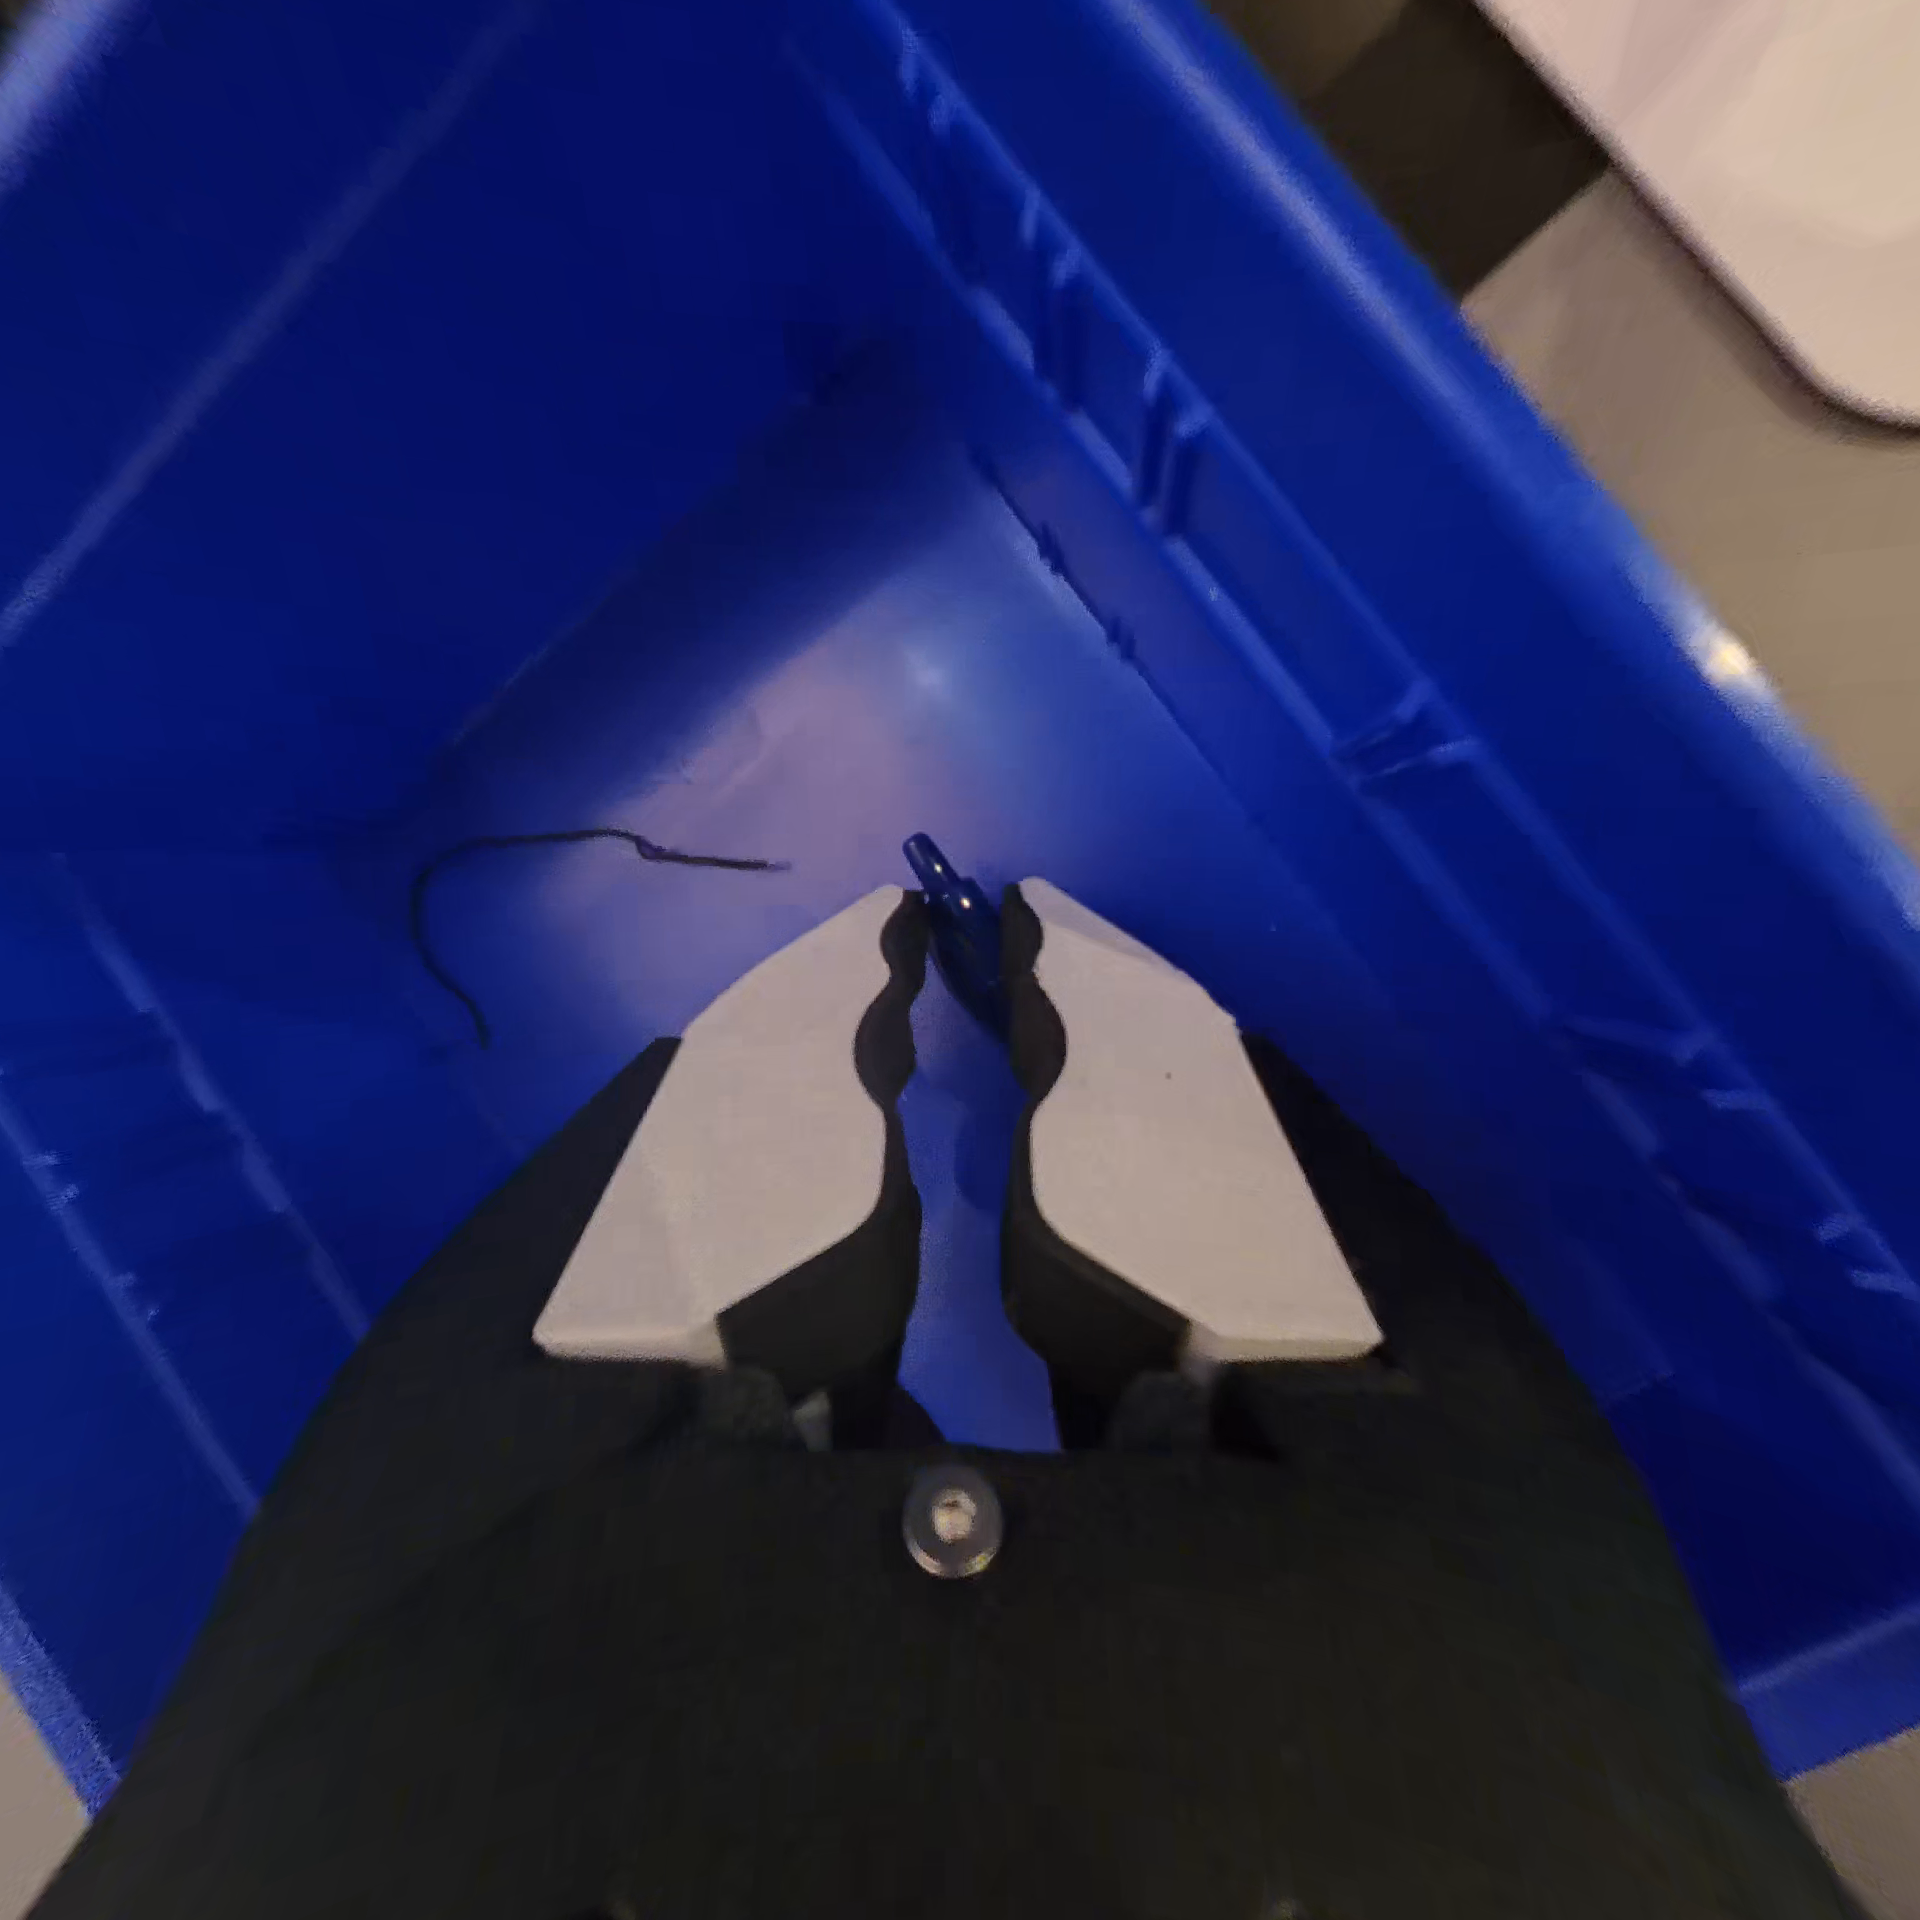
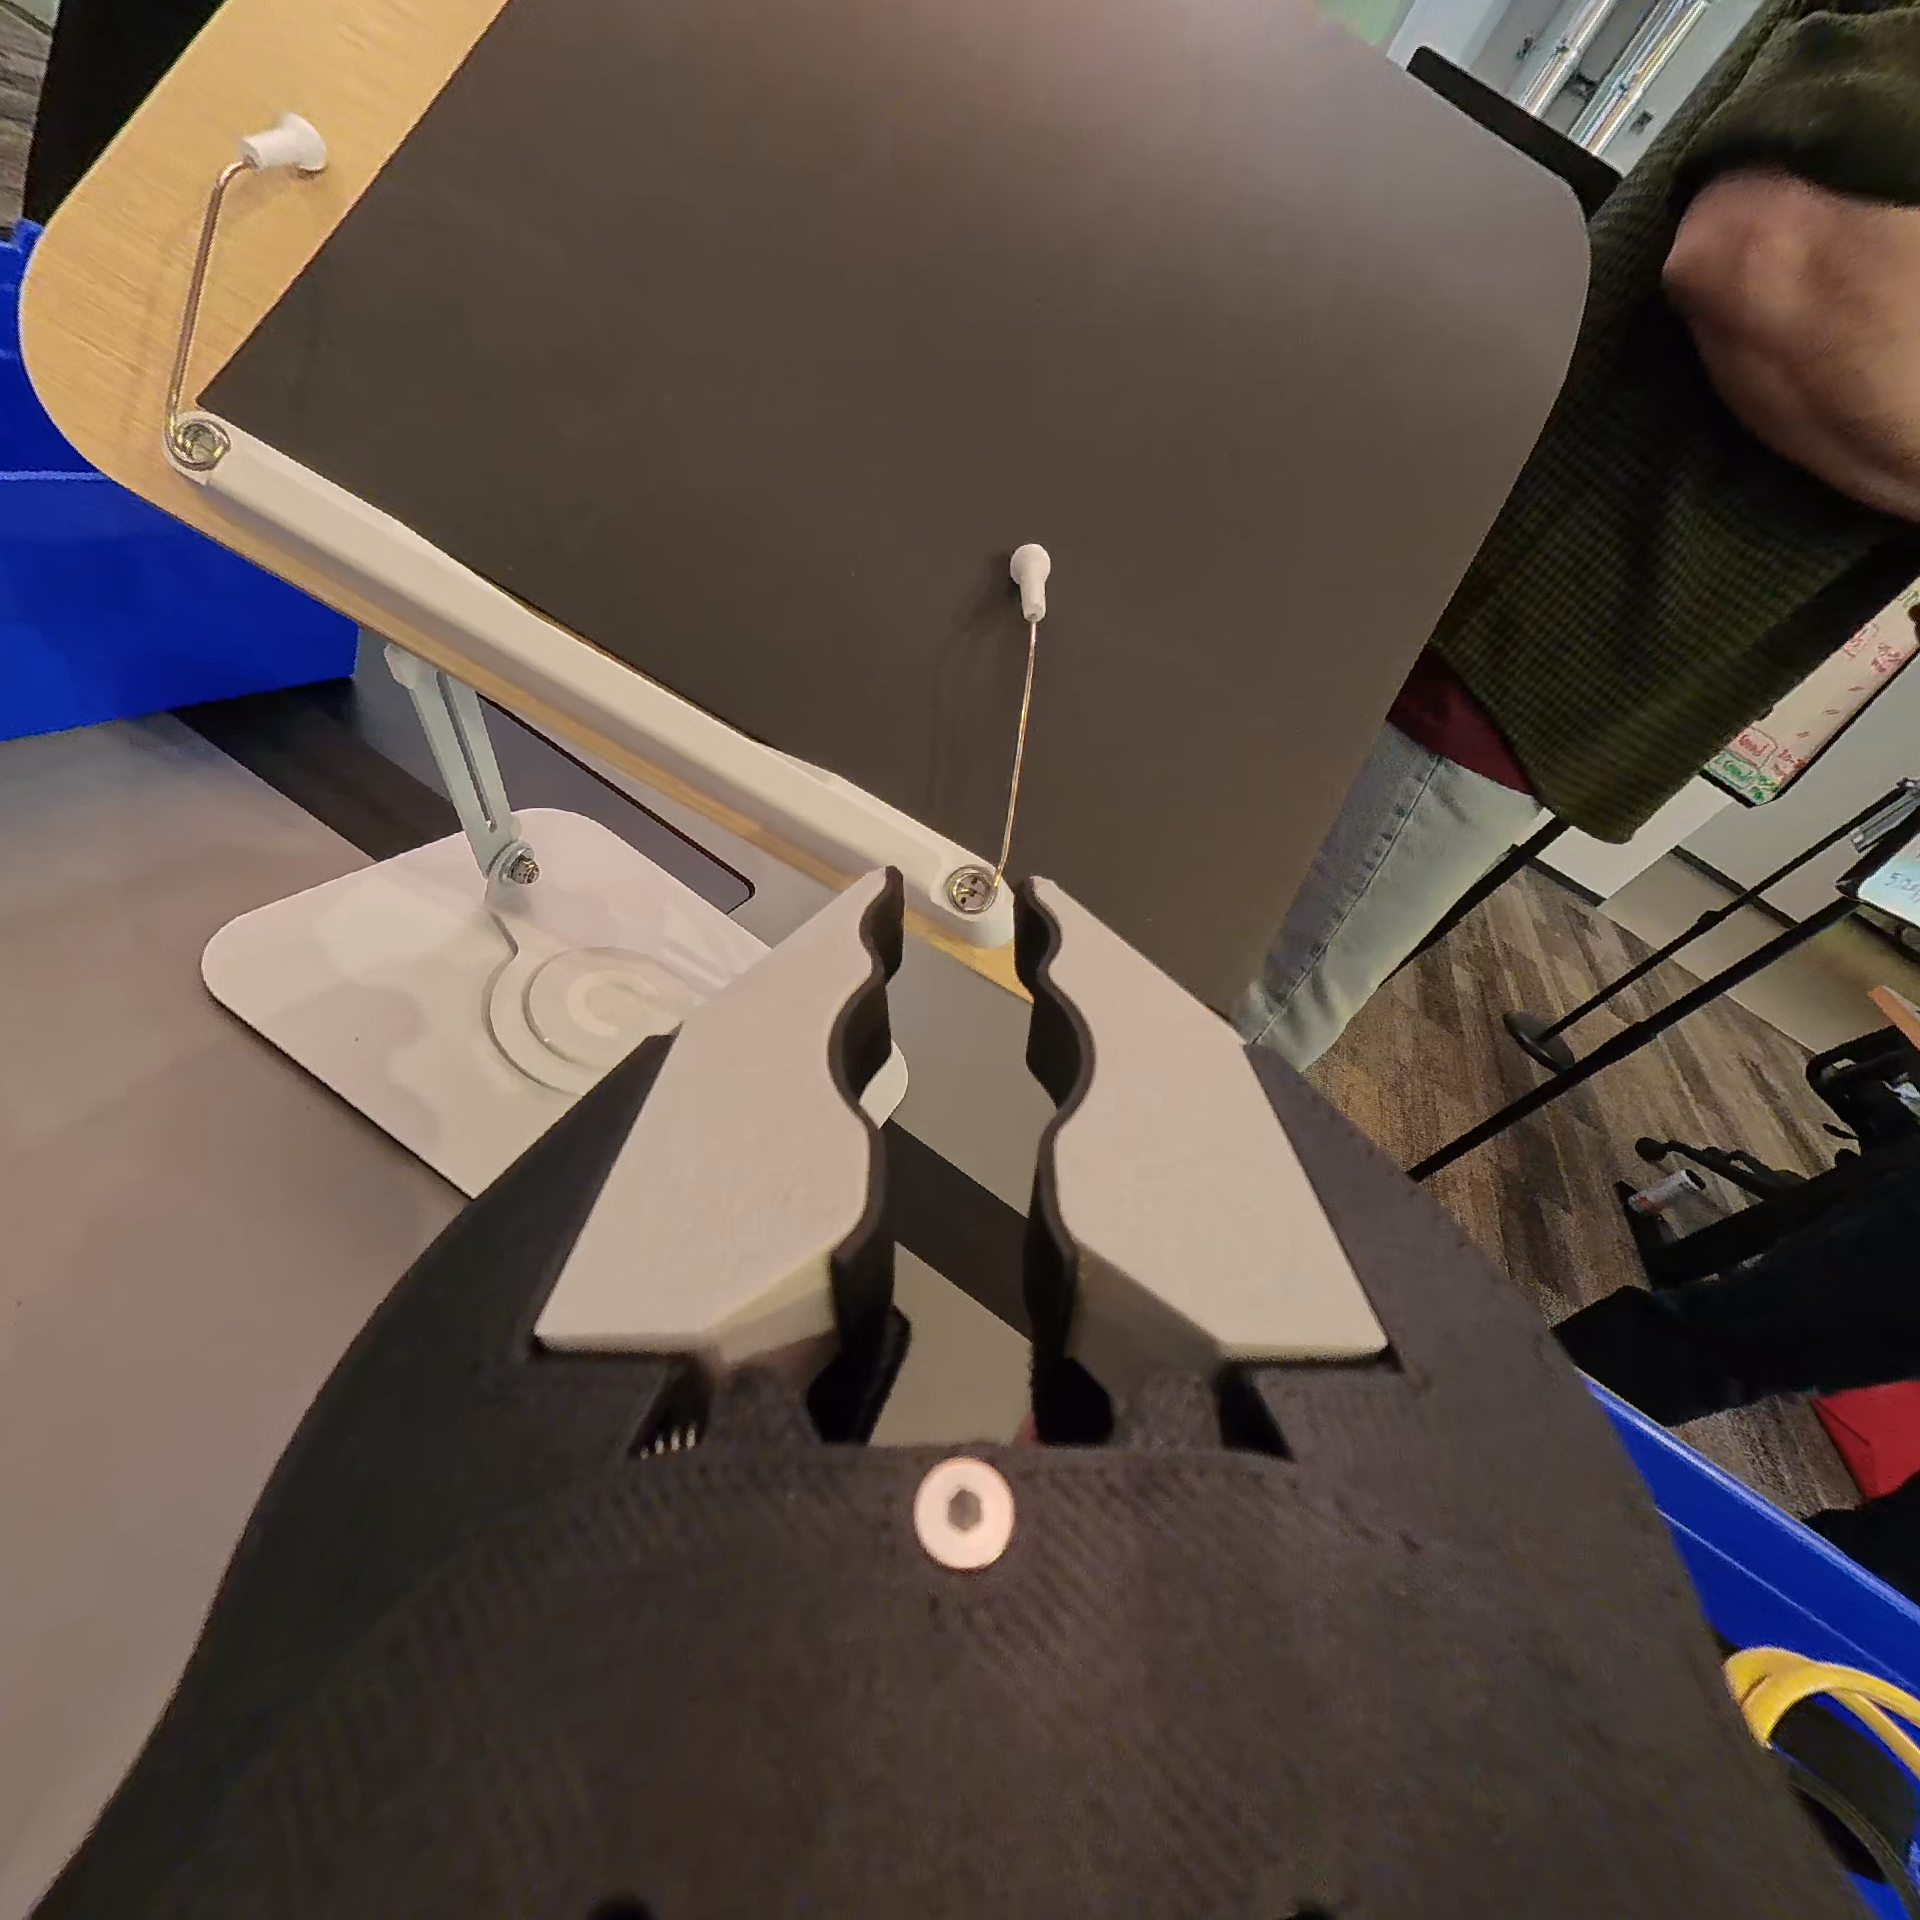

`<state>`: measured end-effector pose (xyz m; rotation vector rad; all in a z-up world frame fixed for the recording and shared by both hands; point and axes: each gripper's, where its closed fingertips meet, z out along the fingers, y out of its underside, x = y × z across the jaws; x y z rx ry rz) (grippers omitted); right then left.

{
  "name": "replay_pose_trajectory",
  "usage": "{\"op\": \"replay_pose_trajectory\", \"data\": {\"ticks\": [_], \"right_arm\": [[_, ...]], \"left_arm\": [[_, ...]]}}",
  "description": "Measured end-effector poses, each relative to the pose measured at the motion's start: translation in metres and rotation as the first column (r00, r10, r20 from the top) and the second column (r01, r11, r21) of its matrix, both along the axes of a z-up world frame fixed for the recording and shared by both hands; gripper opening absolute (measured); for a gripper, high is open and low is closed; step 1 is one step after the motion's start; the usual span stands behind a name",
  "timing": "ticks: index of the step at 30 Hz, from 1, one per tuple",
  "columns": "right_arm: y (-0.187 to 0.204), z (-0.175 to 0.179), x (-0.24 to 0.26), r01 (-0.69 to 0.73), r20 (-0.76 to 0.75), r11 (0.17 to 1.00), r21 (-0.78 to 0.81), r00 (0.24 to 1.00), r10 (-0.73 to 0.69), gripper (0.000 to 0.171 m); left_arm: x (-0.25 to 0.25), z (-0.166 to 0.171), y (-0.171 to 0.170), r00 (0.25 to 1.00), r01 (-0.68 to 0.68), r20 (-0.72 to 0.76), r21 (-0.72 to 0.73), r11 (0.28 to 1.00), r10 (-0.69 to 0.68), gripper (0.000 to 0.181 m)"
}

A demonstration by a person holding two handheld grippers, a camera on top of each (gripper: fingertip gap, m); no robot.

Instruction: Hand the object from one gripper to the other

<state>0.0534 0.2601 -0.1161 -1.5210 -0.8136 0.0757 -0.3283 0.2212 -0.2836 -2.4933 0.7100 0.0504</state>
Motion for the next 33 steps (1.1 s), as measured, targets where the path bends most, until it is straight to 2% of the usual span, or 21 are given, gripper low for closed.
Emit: {"op": "replay_pose_trajectory", "data": {"ticks": [7, 15, 27, 33], "right_arm": [[-0.003, 0.003, -0.003, -0.014, -0.006, 1.0, 0.006, 1.0, 0.014, 0.019], [-0.01, 0.009, -0.011, -0.052, -0.023, 0.999, 0.016, 0.998, 0.052, 0.019], [-0.018, 0.014, -0.02, -0.091, -0.031, 0.995, 0.028, 0.995, 0.092, 0.019], [-0.025, 0.02, -0.026, -0.123, -0.039, 0.991, 0.048, 0.991, 0.125, 0.023]], "left_arm": [[0.003, 0.033, 0.016, 0.994, -0.011, 0.107, 0.186, 0.982, -0.009, 0.014], [0.011, 0.08, 0.026, 0.972, -0.028, 0.225, 0.395, 0.918, -0.067, 0.013], [0.021, 0.112, 0.028, 0.945, -0.017, 0.28, 0.556, 0.831, -0.168, 0.012], [0.021, 0.132, 0.024, 0.912, -0.064, 0.364, 0.585, 0.809, -0.191, 0.012]]}}
